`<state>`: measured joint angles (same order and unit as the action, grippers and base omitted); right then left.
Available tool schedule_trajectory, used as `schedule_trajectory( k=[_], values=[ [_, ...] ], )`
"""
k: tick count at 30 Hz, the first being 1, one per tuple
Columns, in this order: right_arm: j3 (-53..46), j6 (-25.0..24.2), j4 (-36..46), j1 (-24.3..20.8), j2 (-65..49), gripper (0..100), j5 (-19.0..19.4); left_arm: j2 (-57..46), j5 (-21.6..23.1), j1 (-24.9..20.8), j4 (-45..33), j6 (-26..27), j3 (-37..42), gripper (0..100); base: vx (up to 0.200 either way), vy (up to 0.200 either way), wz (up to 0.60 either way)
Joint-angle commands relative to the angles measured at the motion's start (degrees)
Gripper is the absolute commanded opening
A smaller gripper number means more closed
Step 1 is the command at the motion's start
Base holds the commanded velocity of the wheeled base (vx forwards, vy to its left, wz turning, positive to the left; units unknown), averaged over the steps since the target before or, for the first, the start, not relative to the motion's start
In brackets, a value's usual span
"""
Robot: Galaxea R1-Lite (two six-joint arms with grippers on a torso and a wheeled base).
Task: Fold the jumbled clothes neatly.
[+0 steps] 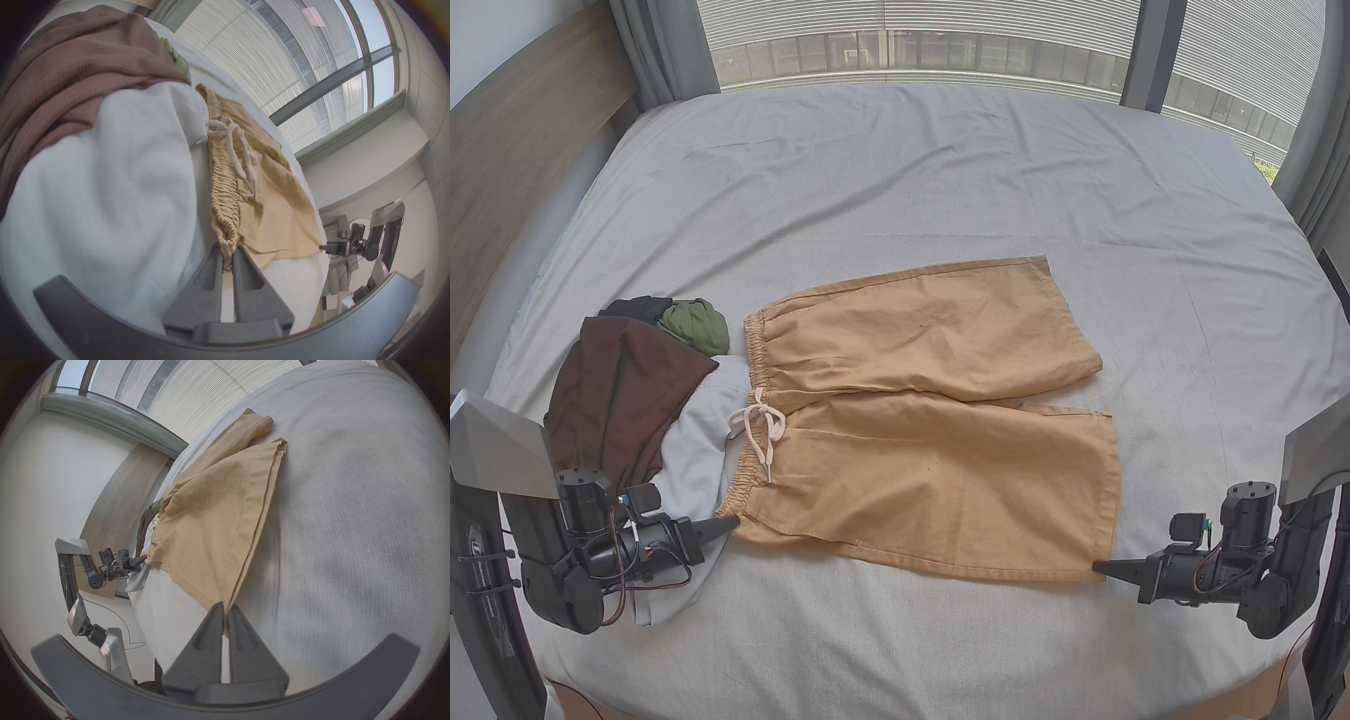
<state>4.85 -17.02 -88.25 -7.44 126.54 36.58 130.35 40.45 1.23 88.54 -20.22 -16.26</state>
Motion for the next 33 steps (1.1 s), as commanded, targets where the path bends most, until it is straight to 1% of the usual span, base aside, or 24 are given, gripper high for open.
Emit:
schedule_trajectory(
  k=[1, 6, 16, 17, 26, 31, 33],
  values=[
    [-1.2, 1.4, 0.0, 0.1, 1.7, 0, 0.0, 3.8, 0.0, 0.5, 0.0, 2.4, 1.2, 0, 0.0, 0.0, 0.0],
    [-1.3, 1.5, 0.0, 0.2, 3.1, 0, 0.1, 3.3, 0.0, 0.4, 0.1, 2.6, 1.9, 0, 0.0, 0.0, 0.0],
    [-0.3, 1.8, -0.1, 0.8, 3.4, 0, 0.0, 3.2, 0.0, 0.5, 0.2, 2.2, -1.7, 0, 0.0, 0.0, 0.0],
    [-0.3, 1.8, -0.1, 0.8, 3.5, 100, 0.0, 3.2, 0.0, 0.5, 0.2, 2.2, -2.0, 0, 0.0, 0.0, 0.0],
    [-0.5, 1.7, -0.1, 0.2, 3.7, 100, 0.2, 3.2, 0.0, 0.4, 0.2, 2.4, -2.4, 0, 0.0, 0.0, 0.0],
    [0.0, 1.4, -0.1, 0.1, 4.3, 100, 3.0, 3.2, 0.0, 0.4, 0.2, 2.6, -2.5, 0, 0.0, 0.0, 0.0],
    [0.1, 1.4, -0.1, 0.1, 4.7, 100, 3.1, 3.2, 0.0, 0.4, 0.2, 2.6, -2.5, 0, 0.0, 0.0, 0.0]
  ],
)
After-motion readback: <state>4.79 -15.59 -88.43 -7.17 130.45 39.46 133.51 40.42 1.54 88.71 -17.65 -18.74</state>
